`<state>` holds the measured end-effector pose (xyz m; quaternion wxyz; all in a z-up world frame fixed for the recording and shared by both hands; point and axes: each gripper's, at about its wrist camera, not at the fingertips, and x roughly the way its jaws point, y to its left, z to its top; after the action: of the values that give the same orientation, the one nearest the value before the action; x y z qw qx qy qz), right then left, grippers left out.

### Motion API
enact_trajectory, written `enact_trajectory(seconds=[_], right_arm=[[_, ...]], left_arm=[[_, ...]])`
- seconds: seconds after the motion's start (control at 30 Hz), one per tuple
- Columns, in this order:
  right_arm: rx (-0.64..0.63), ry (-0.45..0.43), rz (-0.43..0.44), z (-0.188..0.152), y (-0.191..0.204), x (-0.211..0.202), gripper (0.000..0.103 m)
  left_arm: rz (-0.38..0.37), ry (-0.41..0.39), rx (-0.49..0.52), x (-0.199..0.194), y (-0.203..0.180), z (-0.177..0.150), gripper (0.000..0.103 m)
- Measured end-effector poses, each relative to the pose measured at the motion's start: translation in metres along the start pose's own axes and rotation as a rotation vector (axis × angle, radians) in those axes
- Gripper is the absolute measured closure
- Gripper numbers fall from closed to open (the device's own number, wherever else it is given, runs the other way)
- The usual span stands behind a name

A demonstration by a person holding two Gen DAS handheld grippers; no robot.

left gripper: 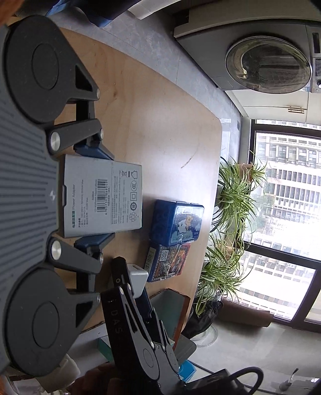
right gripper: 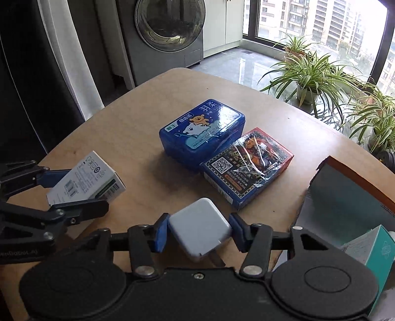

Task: Organize rigid objects
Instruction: 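Carry the white box and cube charger over the grey tray with both grippers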

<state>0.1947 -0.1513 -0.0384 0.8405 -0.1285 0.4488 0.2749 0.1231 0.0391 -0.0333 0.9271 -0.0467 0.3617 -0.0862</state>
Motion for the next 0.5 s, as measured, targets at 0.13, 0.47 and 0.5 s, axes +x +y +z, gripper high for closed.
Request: enact_trajectory(seconds=[0.13, 0.47, 0.5], right_arm=[[0.042, -0.043, -0.028, -0.012, 0.013, -0.022, 0.040], [0.202, -0.257, -0.113, -0.048, 0.028, -0.129, 0.040], [0.209, -0.272, -0.127, -0.053, 0.029, -0.139, 0.040]], left_arm=[[-0.012, -0.016, -0.012, -0.007, -0.006, 0.001, 0.043], [-0.045, -0.085, 0.008, -0.049, -0.043, 0.002, 0.043], [-0.053, -0.088, 0.009, -0.053, -0.049, 0.001, 0.043]])
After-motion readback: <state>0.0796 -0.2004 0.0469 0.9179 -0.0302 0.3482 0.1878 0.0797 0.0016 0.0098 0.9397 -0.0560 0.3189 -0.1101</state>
